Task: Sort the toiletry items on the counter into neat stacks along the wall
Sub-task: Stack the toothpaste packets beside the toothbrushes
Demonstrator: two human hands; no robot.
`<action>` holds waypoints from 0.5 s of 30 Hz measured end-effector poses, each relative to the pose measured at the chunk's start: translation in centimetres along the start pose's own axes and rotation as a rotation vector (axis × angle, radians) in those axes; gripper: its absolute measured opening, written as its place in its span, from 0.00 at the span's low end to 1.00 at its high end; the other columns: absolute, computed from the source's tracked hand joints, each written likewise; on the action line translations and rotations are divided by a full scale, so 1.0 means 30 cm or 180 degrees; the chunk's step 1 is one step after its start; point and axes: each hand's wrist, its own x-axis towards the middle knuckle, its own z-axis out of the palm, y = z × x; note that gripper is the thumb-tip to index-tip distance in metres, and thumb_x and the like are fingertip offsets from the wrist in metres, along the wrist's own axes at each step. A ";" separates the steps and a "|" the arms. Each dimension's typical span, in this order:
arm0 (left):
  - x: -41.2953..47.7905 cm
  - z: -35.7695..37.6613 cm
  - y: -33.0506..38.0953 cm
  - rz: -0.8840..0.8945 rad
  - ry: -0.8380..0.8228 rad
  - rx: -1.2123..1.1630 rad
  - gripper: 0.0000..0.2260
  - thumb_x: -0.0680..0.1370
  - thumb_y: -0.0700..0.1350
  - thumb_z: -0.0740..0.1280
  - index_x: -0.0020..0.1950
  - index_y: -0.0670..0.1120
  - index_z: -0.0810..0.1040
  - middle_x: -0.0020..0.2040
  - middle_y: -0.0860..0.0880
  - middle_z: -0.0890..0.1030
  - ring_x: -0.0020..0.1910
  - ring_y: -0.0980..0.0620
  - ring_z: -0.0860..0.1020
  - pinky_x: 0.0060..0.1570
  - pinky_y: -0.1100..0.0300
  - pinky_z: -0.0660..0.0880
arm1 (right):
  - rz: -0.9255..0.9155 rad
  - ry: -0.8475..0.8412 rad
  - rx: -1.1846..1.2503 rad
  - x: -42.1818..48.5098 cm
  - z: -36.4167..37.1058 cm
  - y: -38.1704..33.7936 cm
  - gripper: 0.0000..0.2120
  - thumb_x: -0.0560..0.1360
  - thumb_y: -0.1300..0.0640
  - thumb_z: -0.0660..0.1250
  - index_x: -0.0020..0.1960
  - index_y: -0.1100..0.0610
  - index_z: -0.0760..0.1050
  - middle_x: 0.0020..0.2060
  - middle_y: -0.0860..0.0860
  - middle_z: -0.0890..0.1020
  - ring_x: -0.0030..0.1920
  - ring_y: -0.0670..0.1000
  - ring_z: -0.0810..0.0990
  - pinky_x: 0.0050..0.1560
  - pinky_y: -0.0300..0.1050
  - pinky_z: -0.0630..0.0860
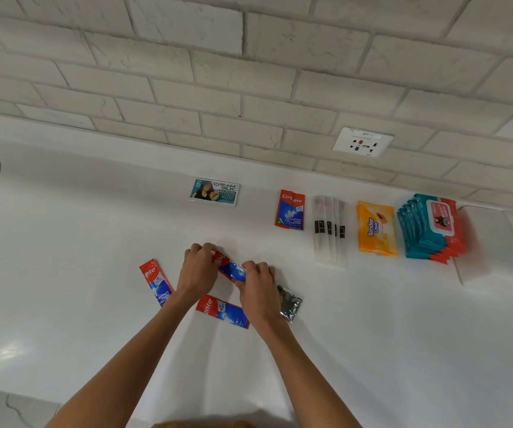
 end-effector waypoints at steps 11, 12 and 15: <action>0.039 -0.023 -0.019 0.0020 -0.0204 -0.0058 0.13 0.80 0.44 0.71 0.64 0.45 0.78 0.58 0.45 0.75 0.54 0.51 0.73 0.53 0.59 0.71 | 0.0253 -0.0105 0.0498 0.005 0.013 0.013 0.13 0.81 0.50 0.71 0.62 0.55 0.74 0.58 0.51 0.75 0.55 0.49 0.80 0.52 0.41 0.81; 0.040 -0.029 -0.021 0.0023 -0.0205 -0.0129 0.12 0.80 0.45 0.72 0.63 0.46 0.79 0.56 0.46 0.75 0.52 0.52 0.73 0.51 0.60 0.70 | 0.0265 -0.0084 0.0577 0.005 0.009 0.020 0.13 0.81 0.50 0.71 0.62 0.55 0.75 0.57 0.51 0.77 0.54 0.48 0.79 0.50 0.38 0.79; 0.050 -0.047 -0.036 0.0054 -0.0226 -0.0336 0.10 0.78 0.48 0.74 0.57 0.47 0.81 0.51 0.49 0.77 0.47 0.52 0.76 0.44 0.65 0.69 | 0.0289 0.0019 0.0758 0.008 -0.004 0.046 0.10 0.81 0.51 0.71 0.59 0.54 0.79 0.52 0.50 0.81 0.51 0.47 0.79 0.40 0.31 0.71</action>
